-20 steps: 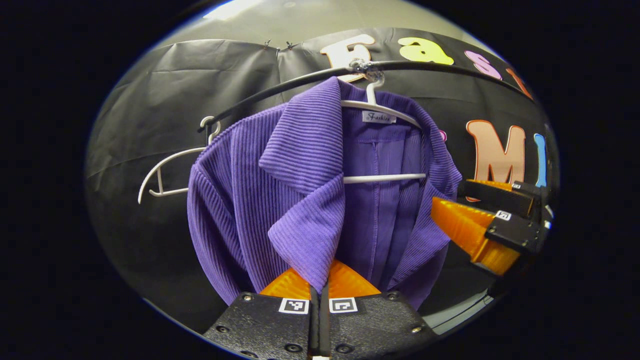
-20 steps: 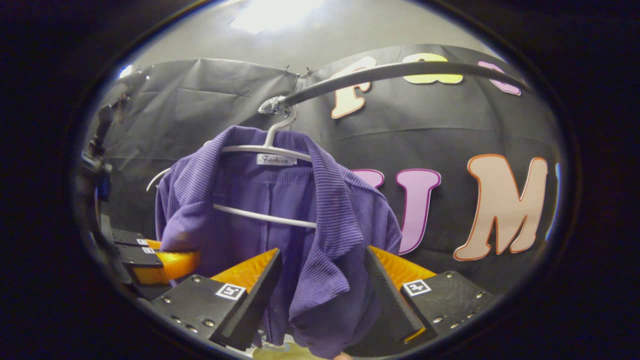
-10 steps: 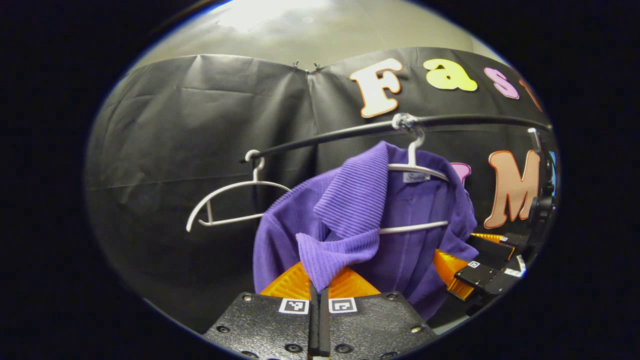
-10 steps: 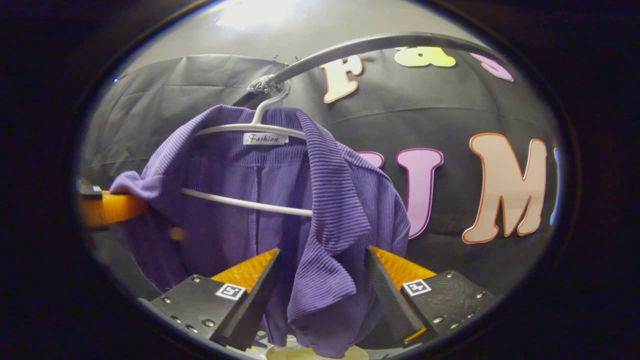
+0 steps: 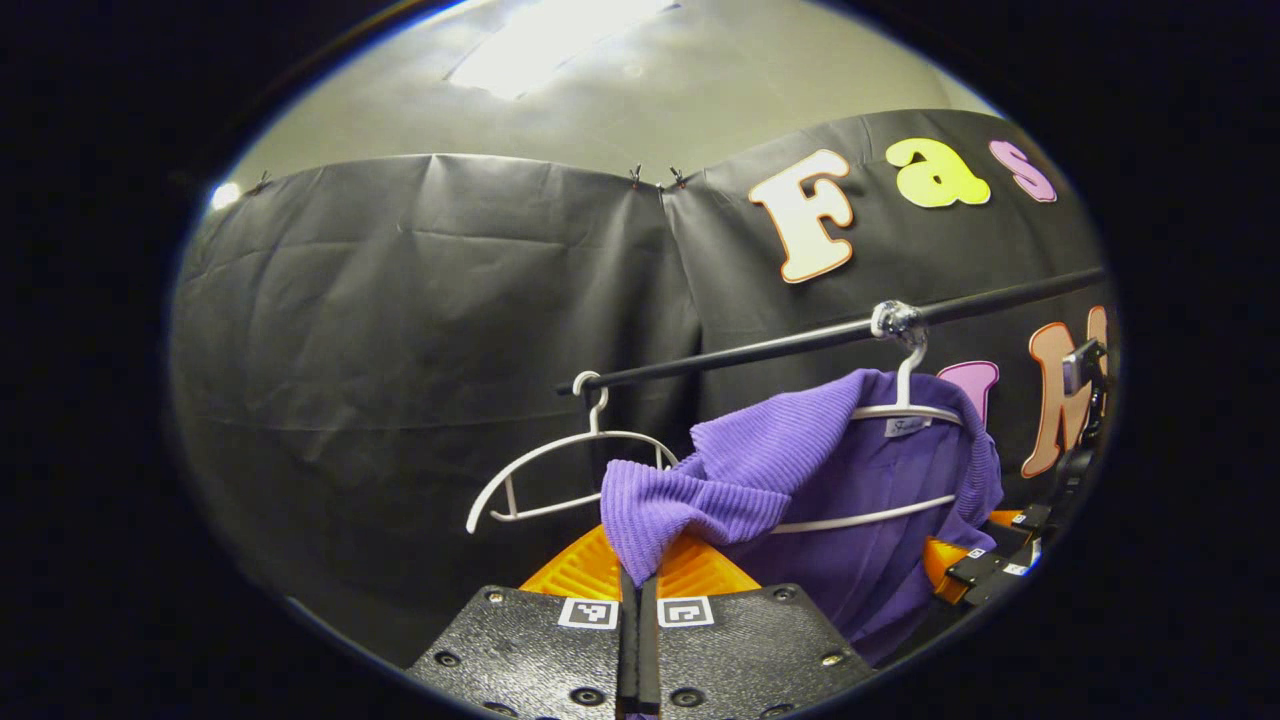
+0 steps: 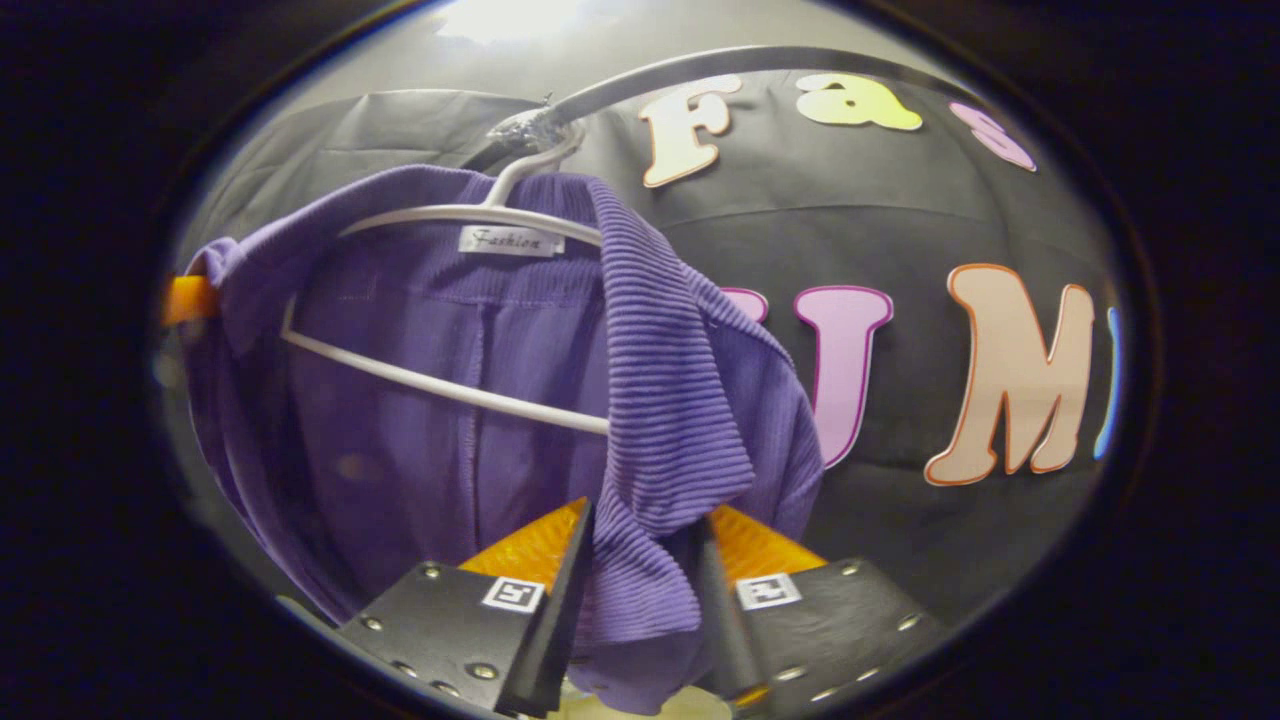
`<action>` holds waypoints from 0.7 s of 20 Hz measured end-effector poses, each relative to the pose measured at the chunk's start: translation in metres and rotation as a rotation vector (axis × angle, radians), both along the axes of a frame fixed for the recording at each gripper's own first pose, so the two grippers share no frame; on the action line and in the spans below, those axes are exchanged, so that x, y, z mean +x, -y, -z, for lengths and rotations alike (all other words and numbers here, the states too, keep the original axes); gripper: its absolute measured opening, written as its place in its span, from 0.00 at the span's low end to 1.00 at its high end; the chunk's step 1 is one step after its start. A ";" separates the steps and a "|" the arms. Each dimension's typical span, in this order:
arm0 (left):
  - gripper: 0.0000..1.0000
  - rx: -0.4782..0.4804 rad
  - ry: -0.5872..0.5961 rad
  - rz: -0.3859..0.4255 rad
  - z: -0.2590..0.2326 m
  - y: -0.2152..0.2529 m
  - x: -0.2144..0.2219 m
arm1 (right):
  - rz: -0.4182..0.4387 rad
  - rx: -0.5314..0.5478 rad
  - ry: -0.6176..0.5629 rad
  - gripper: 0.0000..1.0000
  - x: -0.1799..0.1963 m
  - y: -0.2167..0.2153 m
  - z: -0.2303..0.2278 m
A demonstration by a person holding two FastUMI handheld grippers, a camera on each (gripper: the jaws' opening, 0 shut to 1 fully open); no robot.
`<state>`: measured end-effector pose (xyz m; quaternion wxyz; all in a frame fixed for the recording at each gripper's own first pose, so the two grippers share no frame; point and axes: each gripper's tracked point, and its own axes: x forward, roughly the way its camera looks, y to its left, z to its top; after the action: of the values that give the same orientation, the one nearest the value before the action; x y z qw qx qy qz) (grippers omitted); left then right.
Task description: Grasp the clothes on the hanger with both hands and then place them into the laundry hamper below.
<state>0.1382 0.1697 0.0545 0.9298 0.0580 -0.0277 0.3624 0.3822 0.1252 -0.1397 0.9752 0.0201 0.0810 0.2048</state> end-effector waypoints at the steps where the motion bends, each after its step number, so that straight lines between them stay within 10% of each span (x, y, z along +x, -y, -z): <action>1: 0.02 0.008 0.006 -0.008 -0.004 -0.003 -0.001 | -0.001 -0.004 -0.004 0.53 0.002 -0.001 0.002; 6: 0.00 0.015 0.029 -0.025 -0.016 -0.015 0.003 | 0.078 -0.028 -0.034 0.11 0.005 0.019 0.007; 14: 0.02 -0.014 0.039 -0.028 -0.014 -0.038 0.009 | 0.243 -0.079 0.004 0.06 0.010 0.064 -0.018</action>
<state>0.1472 0.2077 0.0687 0.9243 0.0449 -0.0427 0.3766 0.3925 0.0611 -0.1213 0.9930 -0.0093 0.0842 0.0820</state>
